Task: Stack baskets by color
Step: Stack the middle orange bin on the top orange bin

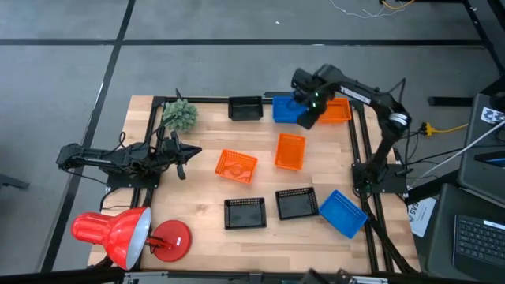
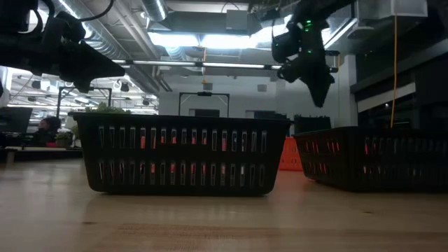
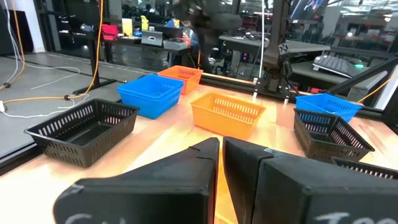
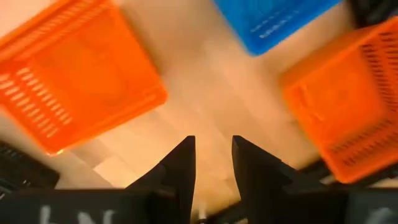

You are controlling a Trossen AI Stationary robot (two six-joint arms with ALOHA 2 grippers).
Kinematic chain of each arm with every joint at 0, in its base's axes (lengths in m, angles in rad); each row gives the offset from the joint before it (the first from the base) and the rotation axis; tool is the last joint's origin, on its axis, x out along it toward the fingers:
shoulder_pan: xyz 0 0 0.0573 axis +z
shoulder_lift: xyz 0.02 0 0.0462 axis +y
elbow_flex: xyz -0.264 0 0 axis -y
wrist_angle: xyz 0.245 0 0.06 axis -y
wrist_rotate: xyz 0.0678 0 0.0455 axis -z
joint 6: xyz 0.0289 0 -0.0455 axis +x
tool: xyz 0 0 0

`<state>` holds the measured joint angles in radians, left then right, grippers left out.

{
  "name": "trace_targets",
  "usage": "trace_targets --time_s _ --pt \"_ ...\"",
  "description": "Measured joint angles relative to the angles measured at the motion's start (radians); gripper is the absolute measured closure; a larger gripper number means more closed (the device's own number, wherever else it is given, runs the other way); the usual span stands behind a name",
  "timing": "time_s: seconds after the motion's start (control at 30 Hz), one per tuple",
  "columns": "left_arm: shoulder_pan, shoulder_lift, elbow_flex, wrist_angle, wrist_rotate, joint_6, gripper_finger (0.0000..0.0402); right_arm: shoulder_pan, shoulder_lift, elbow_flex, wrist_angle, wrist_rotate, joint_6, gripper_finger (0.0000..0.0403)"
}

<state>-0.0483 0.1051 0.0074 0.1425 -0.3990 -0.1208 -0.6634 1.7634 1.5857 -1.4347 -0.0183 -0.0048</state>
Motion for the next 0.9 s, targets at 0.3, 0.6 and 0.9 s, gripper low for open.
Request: trace_targets --time_s 0.3,0.6,0.9 --pt "0.000 0.000 0.000 0.000 0.000 0.000 0.0388 0.155 -0.127 -0.330 0.066 -0.276 -0.325 0.0307" --pt "0.000 0.000 0.000 -0.001 0.000 0.000 0.0388 0.339 -0.129 -0.458 0.227 -0.084 -0.739 0.0312" --pt "0.000 0.000 0.000 -0.001 0.000 0.000 0.0388 0.475 -0.129 -0.403 0.322 0.213 -0.807 0.0312"
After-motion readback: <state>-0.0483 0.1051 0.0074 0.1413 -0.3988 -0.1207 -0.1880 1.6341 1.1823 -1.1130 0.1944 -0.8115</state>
